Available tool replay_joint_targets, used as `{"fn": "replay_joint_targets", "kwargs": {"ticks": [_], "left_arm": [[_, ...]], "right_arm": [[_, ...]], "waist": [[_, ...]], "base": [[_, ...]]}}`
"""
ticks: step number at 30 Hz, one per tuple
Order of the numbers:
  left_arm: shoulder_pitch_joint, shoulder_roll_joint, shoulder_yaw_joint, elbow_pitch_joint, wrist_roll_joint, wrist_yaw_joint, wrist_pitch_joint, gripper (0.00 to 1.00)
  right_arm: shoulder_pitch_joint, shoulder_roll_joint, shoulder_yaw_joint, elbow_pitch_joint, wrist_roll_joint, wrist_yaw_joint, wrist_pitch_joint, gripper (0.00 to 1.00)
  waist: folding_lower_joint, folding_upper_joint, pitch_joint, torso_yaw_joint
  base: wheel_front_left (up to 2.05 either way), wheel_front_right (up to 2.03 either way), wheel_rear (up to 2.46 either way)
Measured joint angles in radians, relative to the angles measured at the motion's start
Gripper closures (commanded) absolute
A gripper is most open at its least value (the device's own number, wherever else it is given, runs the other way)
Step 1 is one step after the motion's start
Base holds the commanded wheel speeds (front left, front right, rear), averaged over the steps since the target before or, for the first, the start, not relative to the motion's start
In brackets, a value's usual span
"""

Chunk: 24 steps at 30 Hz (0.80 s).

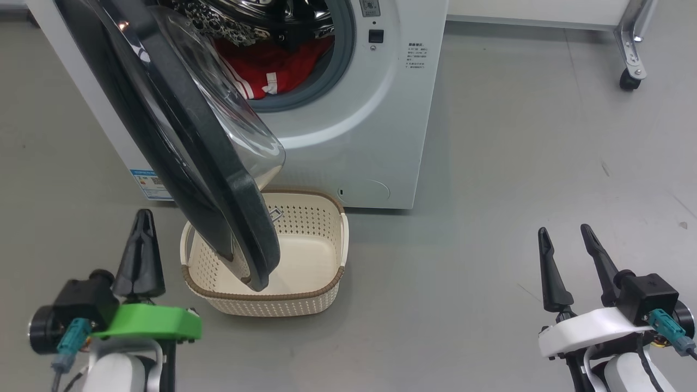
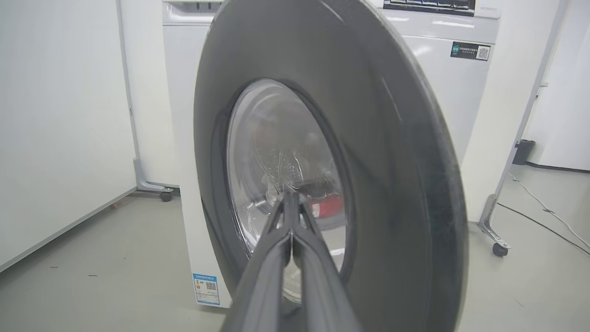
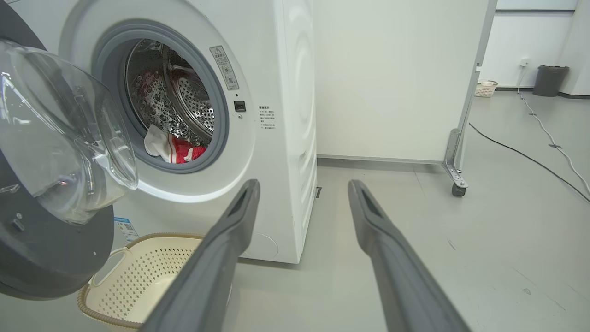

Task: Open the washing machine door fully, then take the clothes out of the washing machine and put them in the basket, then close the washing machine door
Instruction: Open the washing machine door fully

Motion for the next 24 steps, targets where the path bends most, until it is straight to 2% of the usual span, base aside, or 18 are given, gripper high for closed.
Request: {"fn": "replay_joint_targets", "kwargs": {"ticks": [9,24], "left_arm": [[-0.117,0.022,0.045,-0.110,0.029,-0.010,-0.003,1.00],[-0.196,0.029,0.021,-0.190,0.049,-0.041,-0.005,1.00]], "right_arm": [[0.000,0.007,-0.008,0.006,-0.011,0.005,0.000,0.00],[0.000,0.018,-0.013,0.023,-0.027,0.022,0.000,0.00]], "waist": [[0.0000,0.0000,-0.004,-0.001],[0.0000,0.0000,-0.023,-0.009]], "base": [[0.00,0.00,0.00],[0.00,0.00,0.00]]}}
